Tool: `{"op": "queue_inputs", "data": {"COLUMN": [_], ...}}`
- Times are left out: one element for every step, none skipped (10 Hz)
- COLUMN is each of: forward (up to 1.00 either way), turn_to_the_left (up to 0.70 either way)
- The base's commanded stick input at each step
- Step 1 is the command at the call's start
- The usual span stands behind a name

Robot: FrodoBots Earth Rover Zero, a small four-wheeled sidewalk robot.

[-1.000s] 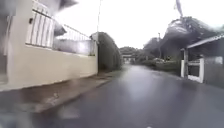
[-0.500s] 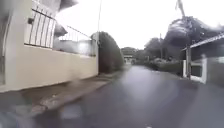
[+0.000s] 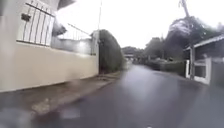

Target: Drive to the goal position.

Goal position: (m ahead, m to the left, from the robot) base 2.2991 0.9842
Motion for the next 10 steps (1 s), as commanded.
{"op": "queue_inputs", "data": {"forward": [0.7, 0.7, 0.7, 0.7, 0.7, 0.7, 0.7, 0.7, 0.7, 0.7], "turn_to_the_left": [-0.18, -0.24, -0.31, -0.35, -0.35, -0.35, -0.35, -0.35, -0.35, -0.35]}}
